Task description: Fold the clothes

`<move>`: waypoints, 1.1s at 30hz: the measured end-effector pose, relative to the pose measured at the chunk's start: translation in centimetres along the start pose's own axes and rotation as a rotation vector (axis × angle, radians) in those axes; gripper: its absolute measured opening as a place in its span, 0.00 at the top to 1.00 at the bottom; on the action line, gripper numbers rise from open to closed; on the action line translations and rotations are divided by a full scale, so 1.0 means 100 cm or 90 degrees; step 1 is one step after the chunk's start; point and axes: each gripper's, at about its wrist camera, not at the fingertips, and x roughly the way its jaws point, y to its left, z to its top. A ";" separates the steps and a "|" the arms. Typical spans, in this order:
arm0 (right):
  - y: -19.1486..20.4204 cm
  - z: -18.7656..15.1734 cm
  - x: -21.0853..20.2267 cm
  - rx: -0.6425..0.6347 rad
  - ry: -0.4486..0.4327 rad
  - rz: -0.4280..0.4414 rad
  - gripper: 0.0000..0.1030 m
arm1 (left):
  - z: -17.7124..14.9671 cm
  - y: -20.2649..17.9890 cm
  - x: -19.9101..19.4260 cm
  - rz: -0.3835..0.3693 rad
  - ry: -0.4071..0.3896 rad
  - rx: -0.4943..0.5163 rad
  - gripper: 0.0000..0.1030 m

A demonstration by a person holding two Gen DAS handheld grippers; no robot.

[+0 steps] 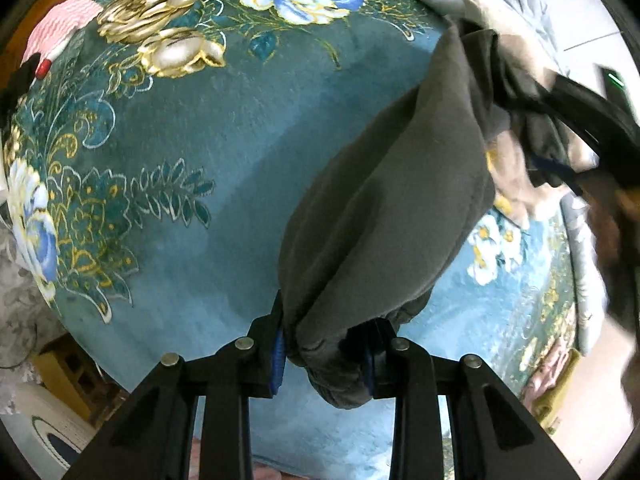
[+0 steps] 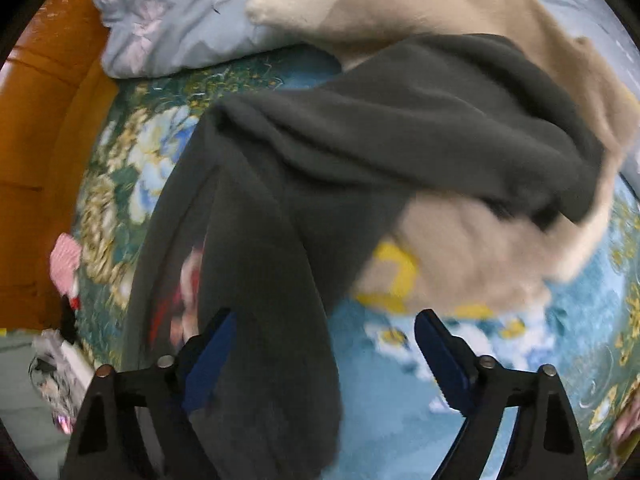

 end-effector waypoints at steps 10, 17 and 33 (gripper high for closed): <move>0.018 0.012 0.037 0.054 0.050 0.013 0.95 | -0.019 0.021 -0.005 -0.035 0.016 0.000 0.70; -0.038 -0.033 -0.026 0.112 -0.032 0.068 0.98 | -0.001 0.032 -0.010 -0.026 0.014 0.001 0.69; -0.155 -0.327 -0.026 0.369 0.065 0.053 0.98 | 0.008 -0.046 0.012 0.029 0.059 0.180 0.68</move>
